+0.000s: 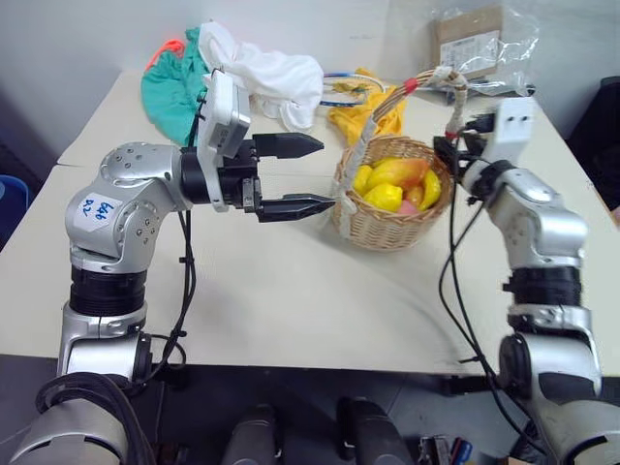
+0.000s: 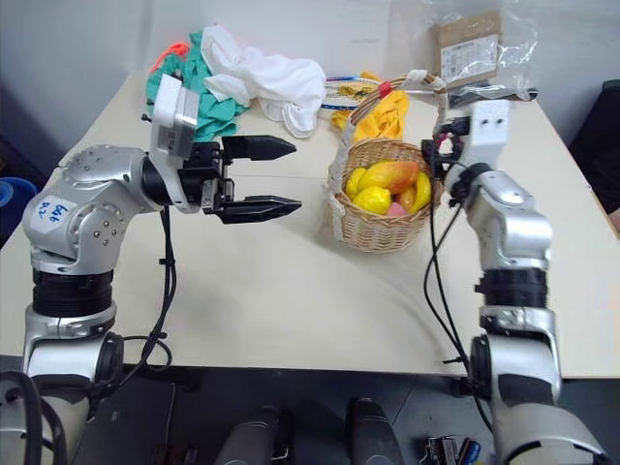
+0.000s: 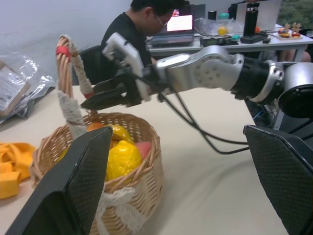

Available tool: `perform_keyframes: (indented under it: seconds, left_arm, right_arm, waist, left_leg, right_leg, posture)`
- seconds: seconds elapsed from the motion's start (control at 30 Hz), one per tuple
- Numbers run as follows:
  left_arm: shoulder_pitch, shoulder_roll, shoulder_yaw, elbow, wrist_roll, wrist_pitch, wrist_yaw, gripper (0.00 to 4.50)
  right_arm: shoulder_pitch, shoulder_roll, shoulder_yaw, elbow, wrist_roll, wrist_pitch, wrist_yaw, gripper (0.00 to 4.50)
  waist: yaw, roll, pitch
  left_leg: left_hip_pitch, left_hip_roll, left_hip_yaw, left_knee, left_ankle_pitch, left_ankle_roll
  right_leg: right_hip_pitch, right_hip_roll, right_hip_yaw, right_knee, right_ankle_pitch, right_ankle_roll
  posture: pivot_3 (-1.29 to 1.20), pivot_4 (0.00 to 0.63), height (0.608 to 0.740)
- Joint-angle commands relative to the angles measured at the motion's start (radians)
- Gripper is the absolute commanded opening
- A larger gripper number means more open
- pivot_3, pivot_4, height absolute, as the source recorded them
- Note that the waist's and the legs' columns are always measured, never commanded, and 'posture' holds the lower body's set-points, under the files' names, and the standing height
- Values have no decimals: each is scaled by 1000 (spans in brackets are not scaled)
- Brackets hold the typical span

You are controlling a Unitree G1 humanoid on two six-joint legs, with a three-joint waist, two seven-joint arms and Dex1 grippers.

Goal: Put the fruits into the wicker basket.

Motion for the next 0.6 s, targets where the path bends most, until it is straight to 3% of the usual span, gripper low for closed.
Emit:
perform_keyframes:
  seconds: [0.03, 0.1, 0.17, 0.37, 0.53, 0.6]
  left_arm:
    - [-16, 7, 17, -24, -19, -17, 6, 4500]
    - [-12, 8, 18, -29, -21, -16, 11, 4500]
    - [-8, 10, 23, -34, -24, -15, 17, 4500]
    - [-2, 10, 27, -42, -31, -10, 30, 4500]
    - [0, 4, 23, -46, -41, -8, 36, 4500]
    - [0, 0, 19, -46, -52, -5, 34, 4500]
  right_arm:
    - [-65, 3, -3, 105, -39, -115, 20, 2702]
    - [-79, 10, 9, 154, -64, -164, 32, 2702]
    - [-87, 17, 8, 190, -80, -207, 30, 2332]
    - [-87, 18, -6, 196, -94, -256, 47, 402]
    - [-38, 4, -38, 74, -69, -231, 56, 307]
    - [46, -19, -71, -100, -35, -162, 53, 307]
  waist:
    - [0, 0, 0]
    - [0, 0, 0]
    - [0, 0, 0]
    - [-1, 0, 0]
    - [-1, 1, 0]
    - [1, 1, 0]
  left_leg:
    - [0, 0, 0, -1, 0, 0]
    - [0, 0, 0, -1, 0, -1]
    - [-1, 0, 1, -1, 0, -1]
    - [0, 0, 2, -1, 0, -1]
    - [-1, 1, 3, -1, 0, -1]
    - [-1, 1, 3, -1, 0, -1]
  right_leg:
    - [0, 0, 0, 0, 0, 0]
    - [-1, 0, 1, -1, 0, 0]
    - [-1, 0, 1, -1, 0, 0]
    - [-1, -1, 1, 0, 0, 0]
    - [-3, -1, 2, 0, 0, 0]
    - [-3, -3, 2, 0, 0, 0]
  posture:
    - [0, 150, 740]
    - [0, 150, 740]
    - [0, 150, 740]
    - [0, 150, 740]
    - [0, 150, 740]
    - [0, 150, 740]
